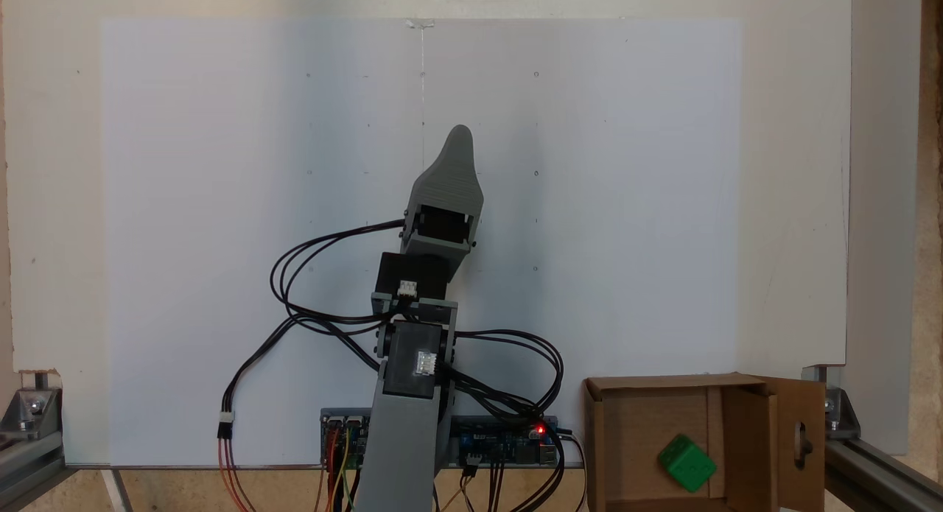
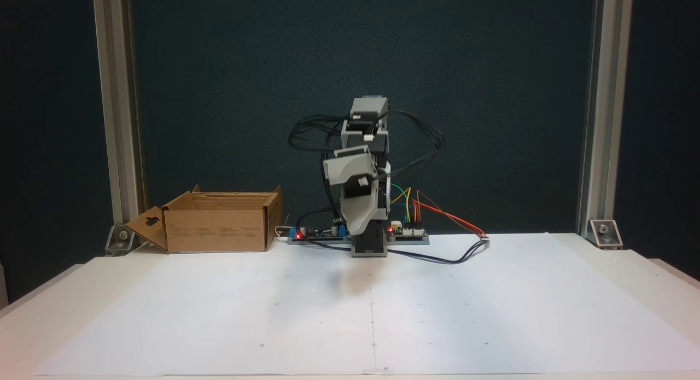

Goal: Grasp a green dice and put it in the bin.

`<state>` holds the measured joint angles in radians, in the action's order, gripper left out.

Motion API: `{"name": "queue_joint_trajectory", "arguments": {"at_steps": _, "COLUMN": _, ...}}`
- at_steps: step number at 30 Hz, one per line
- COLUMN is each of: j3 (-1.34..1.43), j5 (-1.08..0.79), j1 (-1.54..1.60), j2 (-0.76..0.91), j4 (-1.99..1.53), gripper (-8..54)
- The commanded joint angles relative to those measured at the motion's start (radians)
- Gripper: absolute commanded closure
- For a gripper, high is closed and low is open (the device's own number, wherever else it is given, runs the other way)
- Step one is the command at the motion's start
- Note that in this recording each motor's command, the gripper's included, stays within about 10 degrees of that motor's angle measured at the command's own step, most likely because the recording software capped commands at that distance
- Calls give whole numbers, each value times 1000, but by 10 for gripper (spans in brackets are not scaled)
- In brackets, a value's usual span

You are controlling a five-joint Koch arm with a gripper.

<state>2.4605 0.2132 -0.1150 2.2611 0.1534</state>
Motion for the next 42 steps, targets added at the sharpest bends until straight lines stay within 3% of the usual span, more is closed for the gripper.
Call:
{"name": "queue_joint_trajectory", "arguments": {"at_steps": 1, "j3": 3, "j5": 20, "j1": -9, "j2": 112, "j4": 167, "gripper": 7}}
{"name": "queue_joint_trajectory", "arguments": {"at_steps": 25, "j3": 560, "j5": 25, "j1": 2, "j2": 112, "j4": 1139, "gripper": 15}}
{"name": "queue_joint_trajectory", "arguments": {"at_steps": 36, "j3": 669, "j5": 26, "j1": 2, "j2": 110, "j4": 1566, "gripper": 11}}
{"name": "queue_joint_trajectory", "arguments": {"at_steps": 42, "j3": 669, "j5": 25, "j1": 2, "j2": 109, "j4": 1563, "gripper": 11}}
